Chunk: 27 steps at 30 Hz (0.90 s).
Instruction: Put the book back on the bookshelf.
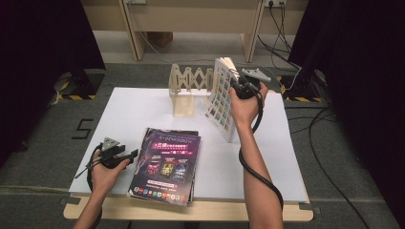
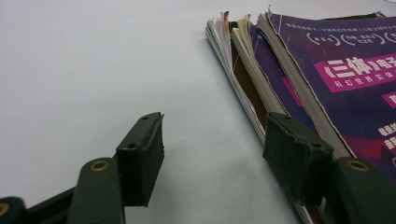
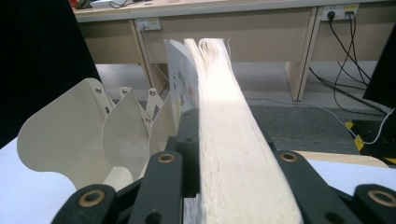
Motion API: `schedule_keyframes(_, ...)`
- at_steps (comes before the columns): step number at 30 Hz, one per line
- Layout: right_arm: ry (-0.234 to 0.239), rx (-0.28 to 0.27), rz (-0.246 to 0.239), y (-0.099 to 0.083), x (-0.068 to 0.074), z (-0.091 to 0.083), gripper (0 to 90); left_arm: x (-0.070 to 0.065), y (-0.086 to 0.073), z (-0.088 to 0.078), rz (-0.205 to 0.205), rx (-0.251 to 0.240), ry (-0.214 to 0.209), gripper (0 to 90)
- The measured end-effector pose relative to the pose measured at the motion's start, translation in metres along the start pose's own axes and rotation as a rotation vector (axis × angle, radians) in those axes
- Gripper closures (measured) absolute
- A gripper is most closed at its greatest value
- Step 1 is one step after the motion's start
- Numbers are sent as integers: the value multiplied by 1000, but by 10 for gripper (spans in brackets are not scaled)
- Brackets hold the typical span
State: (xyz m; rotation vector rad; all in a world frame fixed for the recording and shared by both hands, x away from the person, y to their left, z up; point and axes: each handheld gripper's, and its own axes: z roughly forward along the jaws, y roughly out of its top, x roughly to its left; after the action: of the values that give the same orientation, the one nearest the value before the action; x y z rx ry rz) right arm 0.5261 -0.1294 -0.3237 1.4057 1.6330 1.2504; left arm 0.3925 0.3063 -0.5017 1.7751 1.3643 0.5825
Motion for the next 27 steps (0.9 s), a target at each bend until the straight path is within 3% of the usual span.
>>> schedule_keyframes(6,-11,-2,-4,0,1,-1,743,0,0,0,3,0,0,371)
schedule_keyframes(14,-23,-49,5,-4,7,-6,746,0,0,0,1,-2,0,371)
schedule_keyframes(18,-15,-67,29,-3,6,-8,747,0,0,0,0,-1,0,371)
schedule_keyframes(27,-6,-112,16,3,15,-11,748,0,0,0,5,0,-1,372)
